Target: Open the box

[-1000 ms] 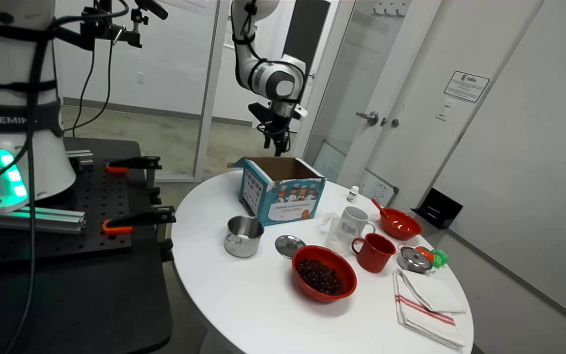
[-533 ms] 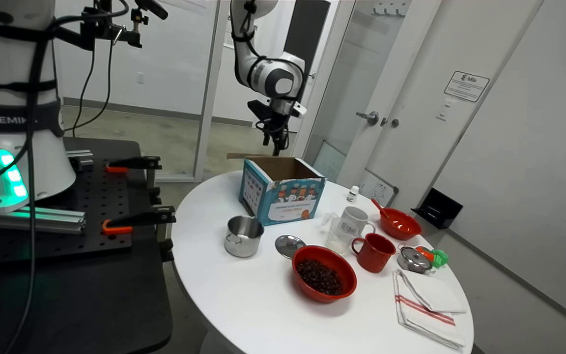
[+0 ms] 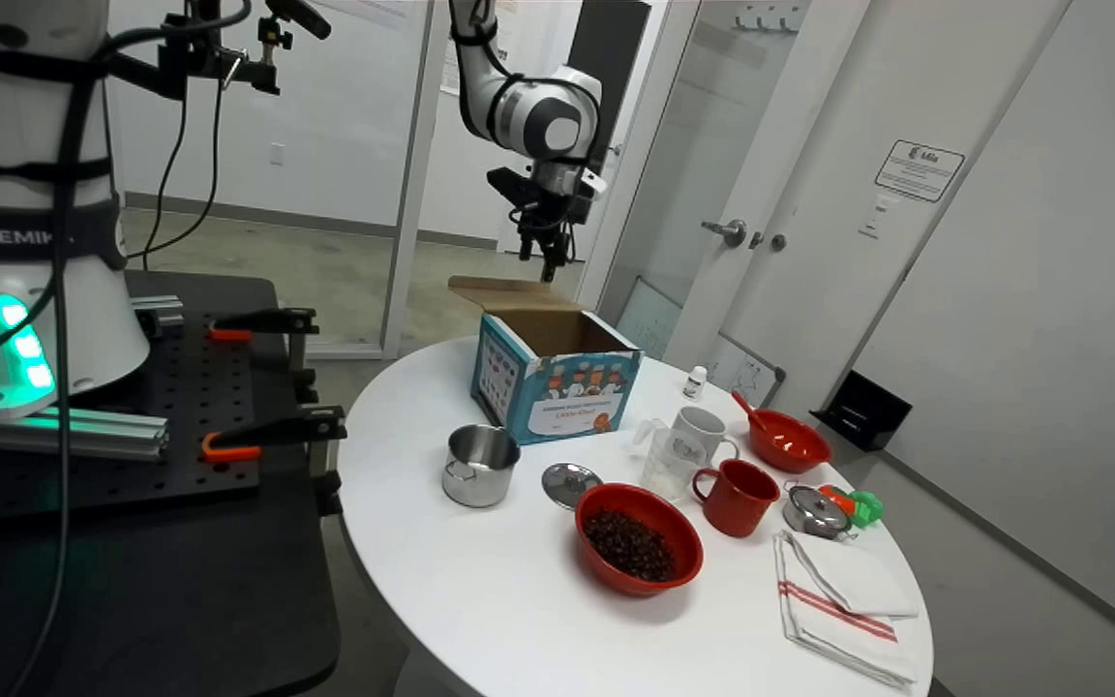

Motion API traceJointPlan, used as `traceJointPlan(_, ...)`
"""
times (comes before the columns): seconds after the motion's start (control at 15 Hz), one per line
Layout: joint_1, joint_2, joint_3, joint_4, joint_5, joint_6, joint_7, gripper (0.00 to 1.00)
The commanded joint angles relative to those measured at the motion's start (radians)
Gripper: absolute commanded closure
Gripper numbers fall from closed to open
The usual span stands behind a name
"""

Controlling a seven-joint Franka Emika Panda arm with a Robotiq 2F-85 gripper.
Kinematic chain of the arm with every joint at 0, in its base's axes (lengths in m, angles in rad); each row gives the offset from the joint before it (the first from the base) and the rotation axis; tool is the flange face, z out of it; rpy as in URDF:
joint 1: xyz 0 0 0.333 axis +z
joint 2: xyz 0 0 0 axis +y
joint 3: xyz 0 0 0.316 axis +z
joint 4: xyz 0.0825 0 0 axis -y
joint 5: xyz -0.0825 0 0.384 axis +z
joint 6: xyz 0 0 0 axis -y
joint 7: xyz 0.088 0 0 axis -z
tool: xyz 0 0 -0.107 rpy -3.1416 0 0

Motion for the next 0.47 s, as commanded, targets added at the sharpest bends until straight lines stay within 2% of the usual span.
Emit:
traceJointPlan(0.0, 0.002, -0.149, -0.015, -0.131, -0.036, -0.006, 0.018, 0.00)
traceJointPlan(0.07, -0.010, -0.189, -0.023, -0.165, -0.034, 0.003, 0.023, 0.00)
traceJointPlan(0.13, -0.015, -0.093, 0.004, -0.071, -0.018, -0.001, 0.011, 0.00)
traceJointPlan(0.4, -0.032, -0.169, -0.003, -0.137, -0.024, -0.002, 0.013, 0.00)
